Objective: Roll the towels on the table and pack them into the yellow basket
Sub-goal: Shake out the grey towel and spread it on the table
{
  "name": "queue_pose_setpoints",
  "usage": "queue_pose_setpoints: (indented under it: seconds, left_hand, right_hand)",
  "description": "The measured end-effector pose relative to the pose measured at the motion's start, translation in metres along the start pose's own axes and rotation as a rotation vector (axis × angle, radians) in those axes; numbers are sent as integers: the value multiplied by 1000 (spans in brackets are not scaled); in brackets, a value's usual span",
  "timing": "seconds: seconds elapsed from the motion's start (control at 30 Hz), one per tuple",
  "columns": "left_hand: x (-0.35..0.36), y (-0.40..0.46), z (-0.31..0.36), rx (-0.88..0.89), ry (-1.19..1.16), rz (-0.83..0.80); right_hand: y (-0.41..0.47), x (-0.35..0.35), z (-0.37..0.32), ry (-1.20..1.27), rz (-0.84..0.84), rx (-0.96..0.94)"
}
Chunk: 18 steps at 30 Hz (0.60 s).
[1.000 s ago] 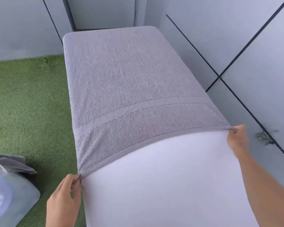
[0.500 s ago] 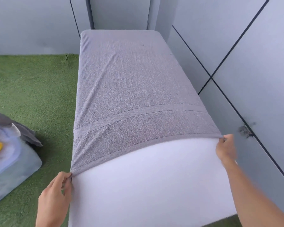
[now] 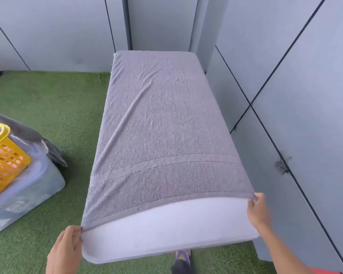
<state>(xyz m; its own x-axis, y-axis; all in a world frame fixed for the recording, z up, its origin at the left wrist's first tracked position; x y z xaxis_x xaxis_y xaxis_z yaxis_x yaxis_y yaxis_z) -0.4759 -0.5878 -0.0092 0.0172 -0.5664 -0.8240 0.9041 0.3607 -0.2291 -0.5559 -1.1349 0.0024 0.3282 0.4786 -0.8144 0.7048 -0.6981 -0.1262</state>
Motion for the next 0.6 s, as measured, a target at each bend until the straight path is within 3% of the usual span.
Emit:
queue_pose_setpoints:
  seconds: [0.1, 0.2, 0.3, 0.47, 0.6]
  left_hand:
    - [12, -2, 24, 61, 98, 84]
    - [37, -19, 65, 300, 179, 170]
    - [69, -35, 104, 506, 273, 168]
    - [88, -45, 124, 541, 264, 80]
    - [78, -34, 117, 526, 228, 8]
  right_hand:
    - [-5, -3, -6, -258, -61, -220]
    - [-8, 7, -17, -428, -138, -525]
    - [1, 17, -26, -453, -131, -709]
    - [15, 20, -24, -479, -114, -925]
    - [11, 20, -24, -474, -55, -990]
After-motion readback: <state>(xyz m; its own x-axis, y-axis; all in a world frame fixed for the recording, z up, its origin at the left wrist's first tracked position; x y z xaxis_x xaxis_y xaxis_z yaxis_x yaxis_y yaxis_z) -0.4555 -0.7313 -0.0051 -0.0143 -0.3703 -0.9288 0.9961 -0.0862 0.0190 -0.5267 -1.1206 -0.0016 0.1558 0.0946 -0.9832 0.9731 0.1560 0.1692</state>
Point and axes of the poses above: each hand's wrist, its own y-axis towards the middle knuckle, its own x-axis out of the palm, z = x × y, the point moved 1 cm from there along y, towards the middle knuckle, and after that the axes turned 14 degrees about -x, right-handed, at the moved point
